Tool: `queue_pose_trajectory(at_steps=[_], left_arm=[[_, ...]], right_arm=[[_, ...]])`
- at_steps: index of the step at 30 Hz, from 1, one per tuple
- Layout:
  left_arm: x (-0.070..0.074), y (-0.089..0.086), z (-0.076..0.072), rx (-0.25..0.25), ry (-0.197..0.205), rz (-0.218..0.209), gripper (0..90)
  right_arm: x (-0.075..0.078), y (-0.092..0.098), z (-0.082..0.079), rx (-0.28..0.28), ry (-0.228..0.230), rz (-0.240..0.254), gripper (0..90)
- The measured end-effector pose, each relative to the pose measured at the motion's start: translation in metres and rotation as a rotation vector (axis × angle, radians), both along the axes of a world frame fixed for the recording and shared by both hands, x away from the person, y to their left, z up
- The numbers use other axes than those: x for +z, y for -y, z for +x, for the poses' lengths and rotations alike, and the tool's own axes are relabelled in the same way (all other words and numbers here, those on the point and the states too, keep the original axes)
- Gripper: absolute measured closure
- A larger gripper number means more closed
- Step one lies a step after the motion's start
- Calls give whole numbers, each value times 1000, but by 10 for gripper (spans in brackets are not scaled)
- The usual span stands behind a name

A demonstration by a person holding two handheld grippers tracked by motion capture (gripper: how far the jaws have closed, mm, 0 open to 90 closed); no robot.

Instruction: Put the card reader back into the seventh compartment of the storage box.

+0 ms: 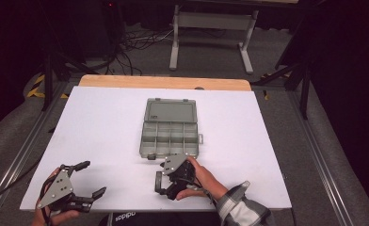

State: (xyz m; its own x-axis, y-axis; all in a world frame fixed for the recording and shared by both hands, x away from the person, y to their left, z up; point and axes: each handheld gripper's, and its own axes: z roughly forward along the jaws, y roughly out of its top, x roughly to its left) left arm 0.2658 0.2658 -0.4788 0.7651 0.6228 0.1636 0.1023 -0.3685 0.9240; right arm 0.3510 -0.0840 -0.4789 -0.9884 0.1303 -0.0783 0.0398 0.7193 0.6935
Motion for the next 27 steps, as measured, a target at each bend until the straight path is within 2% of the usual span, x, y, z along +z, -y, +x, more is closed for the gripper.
queue_pose_trajectory(at_steps=[1, 3, 5, 8, 11, 12, 18, 20, 27], left_arm=[[0, 1, 0, -1, 2, -1, 55], [-1, 1, 0, -1, 3, 2, 55], [-1, 1, 1, -3, -3, 3, 55], [-1, 1, 1, -4, -2, 6, 56], [0, 2, 1, -7, 0, 7, 60], [-1, 2, 1, -6, 2, 8, 60], [0, 0, -1, 2, 16, 10, 76], [0, 1, -1, -1, 12, 10, 73], [-2, 2, 1, -3, 0, 10, 72]], right_arm=[[-2, -4, 1, 12, 0, -22, 162], [-2, -5, 2, 13, 5, -24, 175], [-3, -6, 4, 8, -26, -20, 189], [-3, -7, 7, 14, -39, -23, 209], [-2, -7, 7, 19, -49, -17, 269], [-2, -7, 7, 23, -41, -17, 306], [-1, -7, 3, 20, -18, -11, 310], [0, -7, 1, 18, 11, -17, 310], [7, -3, -4, 4, 56, 7, 310]])
